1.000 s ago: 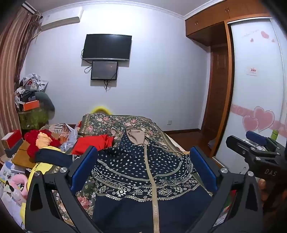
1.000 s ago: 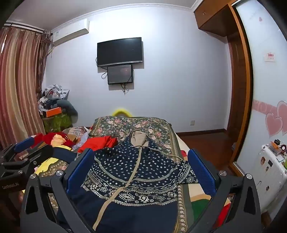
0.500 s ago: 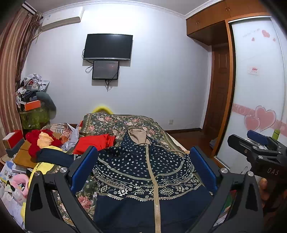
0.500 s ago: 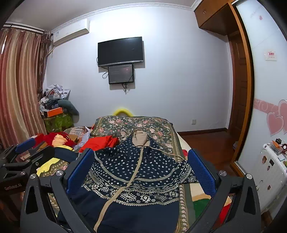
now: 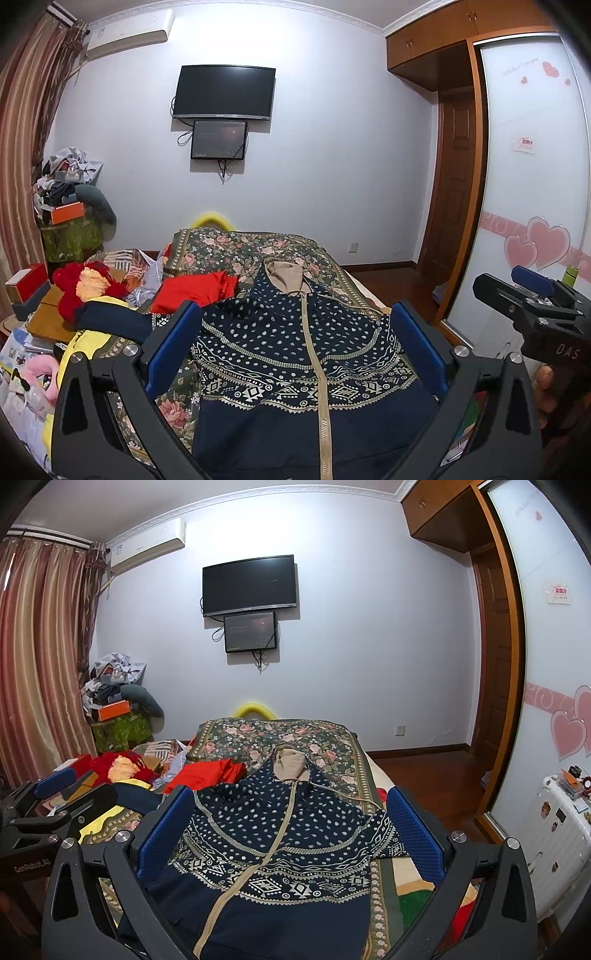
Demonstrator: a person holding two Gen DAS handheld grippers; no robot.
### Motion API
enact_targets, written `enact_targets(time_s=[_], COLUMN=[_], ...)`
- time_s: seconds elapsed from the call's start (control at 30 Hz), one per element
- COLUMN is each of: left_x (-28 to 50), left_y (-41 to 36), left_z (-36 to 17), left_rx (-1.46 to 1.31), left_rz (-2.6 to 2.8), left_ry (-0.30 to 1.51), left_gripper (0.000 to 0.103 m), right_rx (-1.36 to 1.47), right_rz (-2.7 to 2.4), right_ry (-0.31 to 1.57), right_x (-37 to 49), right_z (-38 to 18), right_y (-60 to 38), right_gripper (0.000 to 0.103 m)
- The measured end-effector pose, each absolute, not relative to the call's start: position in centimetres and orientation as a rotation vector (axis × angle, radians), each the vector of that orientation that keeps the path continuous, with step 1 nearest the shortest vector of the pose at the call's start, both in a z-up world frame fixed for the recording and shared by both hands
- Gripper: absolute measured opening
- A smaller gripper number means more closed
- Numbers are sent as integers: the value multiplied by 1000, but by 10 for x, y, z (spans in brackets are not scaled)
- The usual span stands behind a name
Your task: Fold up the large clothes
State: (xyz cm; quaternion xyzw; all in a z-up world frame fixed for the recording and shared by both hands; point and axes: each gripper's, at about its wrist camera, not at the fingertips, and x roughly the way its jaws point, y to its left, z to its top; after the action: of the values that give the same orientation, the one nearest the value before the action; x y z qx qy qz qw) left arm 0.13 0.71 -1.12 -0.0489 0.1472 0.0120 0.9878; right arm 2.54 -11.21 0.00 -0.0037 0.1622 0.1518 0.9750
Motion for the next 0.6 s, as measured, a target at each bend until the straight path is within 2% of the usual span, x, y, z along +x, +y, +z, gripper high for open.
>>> enact_targets(time_s=[0.6], left_x=[4], left_y=[10], left_z=[-10], left_rx=[-105], left_rz=[27], left_ry=[309], left_gripper=[103], right_rx=[-8], right_rz=[308], right_ry=[337], right_x=[27], right_z=[0], right_y=[-113], right_gripper=[103])
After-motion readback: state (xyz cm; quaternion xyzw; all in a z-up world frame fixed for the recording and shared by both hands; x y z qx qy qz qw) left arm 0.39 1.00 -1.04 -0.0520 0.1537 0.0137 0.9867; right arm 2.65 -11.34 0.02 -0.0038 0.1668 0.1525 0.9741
